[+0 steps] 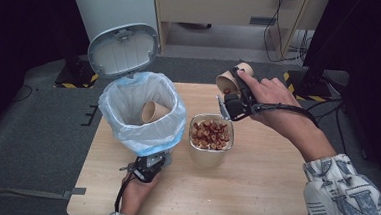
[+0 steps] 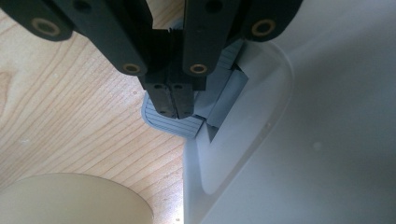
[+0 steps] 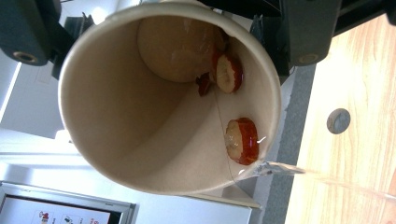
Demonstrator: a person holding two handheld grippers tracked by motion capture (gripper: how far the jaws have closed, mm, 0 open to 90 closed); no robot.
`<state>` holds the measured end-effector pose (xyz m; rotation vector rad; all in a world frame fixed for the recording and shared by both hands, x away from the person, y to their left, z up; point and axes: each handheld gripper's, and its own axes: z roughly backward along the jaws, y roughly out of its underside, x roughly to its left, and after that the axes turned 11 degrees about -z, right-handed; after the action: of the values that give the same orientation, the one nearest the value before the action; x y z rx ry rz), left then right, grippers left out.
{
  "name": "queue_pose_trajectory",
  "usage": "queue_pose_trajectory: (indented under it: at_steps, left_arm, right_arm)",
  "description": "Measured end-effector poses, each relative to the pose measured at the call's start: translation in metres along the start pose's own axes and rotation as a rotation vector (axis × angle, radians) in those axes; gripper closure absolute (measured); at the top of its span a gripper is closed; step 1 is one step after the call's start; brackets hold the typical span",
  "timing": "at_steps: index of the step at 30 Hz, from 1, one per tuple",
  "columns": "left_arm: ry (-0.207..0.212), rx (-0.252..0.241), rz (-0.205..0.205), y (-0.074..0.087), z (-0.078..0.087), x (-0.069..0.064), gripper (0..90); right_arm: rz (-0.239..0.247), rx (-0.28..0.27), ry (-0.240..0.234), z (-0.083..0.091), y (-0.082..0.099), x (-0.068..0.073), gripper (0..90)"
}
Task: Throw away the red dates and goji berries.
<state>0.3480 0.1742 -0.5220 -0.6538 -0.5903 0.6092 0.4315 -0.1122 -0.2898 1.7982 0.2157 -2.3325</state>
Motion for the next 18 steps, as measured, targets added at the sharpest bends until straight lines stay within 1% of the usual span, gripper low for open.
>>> queue_pose_trajectory:
  at_steps: [1, 2, 4, 5, 7, 10, 11, 12, 13, 14, 15, 16, 17, 18]
  left_arm:
    - [0.000, -0.001, 0.001, 0.000, 0.000, 0.000, 89.7]
    - [0.001, -0.001, 0.001, 0.000, 0.000, 0.000, 89.7]
    - [0.002, -0.001, -0.002, 0.000, 0.000, 0.000, 89.7]
    - [0.002, -0.001, -0.003, 0.000, 0.000, 0.000, 89.7]
    - [0.002, -0.001, -0.001, 0.000, 0.000, 0.000, 89.7]
    - [0.002, -0.001, 0.001, 0.000, 0.000, 0.000, 89.7]
    - [0.002, -0.001, -0.003, 0.000, 0.000, 0.001, 89.7]
    - [0.004, 0.001, 0.006, 0.000, 0.000, 0.000, 89.7]
    - [0.006, 0.001, 0.010, 0.000, 0.000, 0.000, 89.7]
    - [0.005, 0.002, 0.014, 0.000, 0.000, 0.000, 89.6]
    - [0.005, 0.002, 0.012, 0.000, 0.000, 0.000, 89.7]
    - [0.005, 0.002, 0.012, 0.000, 0.000, 0.000, 89.7]
    - [0.005, 0.002, 0.013, 0.000, 0.000, 0.000, 89.7]
    - [0.004, 0.002, 0.019, 0.000, 0.000, -0.001, 89.7]
  right_arm:
    - [0.002, 0.001, 0.000, 0.000, -0.001, 0.000, 32.6]
    - [-0.001, -0.012, 0.006, 0.000, -0.002, 0.000, 32.6]
    - [0.005, -0.003, 0.007, 0.000, -0.002, 0.000, 32.6]
    - [0.022, -0.010, 0.011, 0.000, -0.003, 0.000, 32.6]
    - [0.025, -0.014, 0.016, 0.000, -0.003, 0.000, 32.5]
    - [0.021, 0.006, 0.022, 0.000, -0.003, -0.001, 32.6]
    - [0.036, 0.012, 0.025, -0.002, -0.004, 0.001, 32.6]
    - [0.058, 0.005, 0.018, -0.004, -0.006, 0.007, 32.6]
    - [0.127, -0.005, -0.006, -0.006, -0.012, 0.020, 32.7]
    - [0.179, -0.001, -0.015, -0.007, -0.015, 0.027, 32.7]
    - [0.203, 0.000, -0.021, -0.008, -0.016, 0.030, 32.7]
    - [0.203, 0.000, -0.021, -0.008, -0.016, 0.030, 32.7]
    - [0.180, 0.007, -0.019, -0.009, -0.014, 0.028, 32.7]
    - [0.180, 0.007, -0.019, -0.009, -0.014, 0.028, 32.7]
